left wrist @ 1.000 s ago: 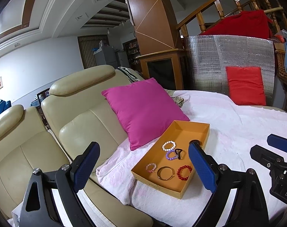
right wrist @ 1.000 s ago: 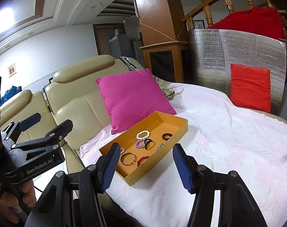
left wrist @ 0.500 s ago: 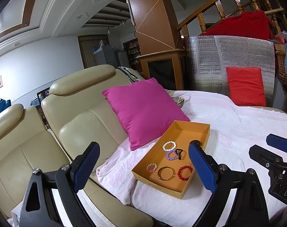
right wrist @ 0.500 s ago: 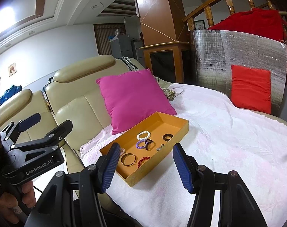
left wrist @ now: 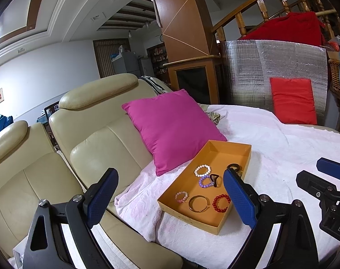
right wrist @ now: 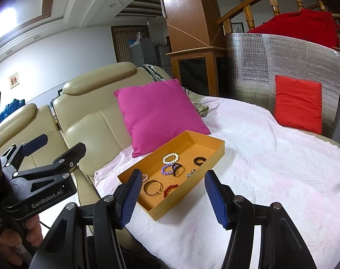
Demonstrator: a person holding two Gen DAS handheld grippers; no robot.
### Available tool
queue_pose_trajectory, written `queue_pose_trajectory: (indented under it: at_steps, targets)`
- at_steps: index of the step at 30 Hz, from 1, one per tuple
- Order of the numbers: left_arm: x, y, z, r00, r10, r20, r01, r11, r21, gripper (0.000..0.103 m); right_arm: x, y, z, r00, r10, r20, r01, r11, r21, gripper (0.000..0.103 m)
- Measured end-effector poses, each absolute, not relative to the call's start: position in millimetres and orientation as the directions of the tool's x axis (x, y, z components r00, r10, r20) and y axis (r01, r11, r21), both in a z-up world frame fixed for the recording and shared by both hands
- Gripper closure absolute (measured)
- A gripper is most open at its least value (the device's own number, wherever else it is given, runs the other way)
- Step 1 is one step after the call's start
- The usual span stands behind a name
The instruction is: Organize jewelry
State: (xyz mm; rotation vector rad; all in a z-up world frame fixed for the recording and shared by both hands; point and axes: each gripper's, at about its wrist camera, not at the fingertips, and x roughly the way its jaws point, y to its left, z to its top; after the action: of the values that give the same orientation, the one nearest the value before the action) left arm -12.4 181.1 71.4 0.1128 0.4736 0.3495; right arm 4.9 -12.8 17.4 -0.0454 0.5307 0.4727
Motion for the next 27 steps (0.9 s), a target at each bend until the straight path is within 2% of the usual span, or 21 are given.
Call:
queue_pose_trajectory:
  at_steps: [27]
  targets:
    - [-5, 211, 57, 0.819, 0.355, -0.450, -0.326, 0.935, 0.143, 0.008, 16, 17, 12, 0.748, 0.409, -0.522, -0.455, 0.889, 0.044, 0.041]
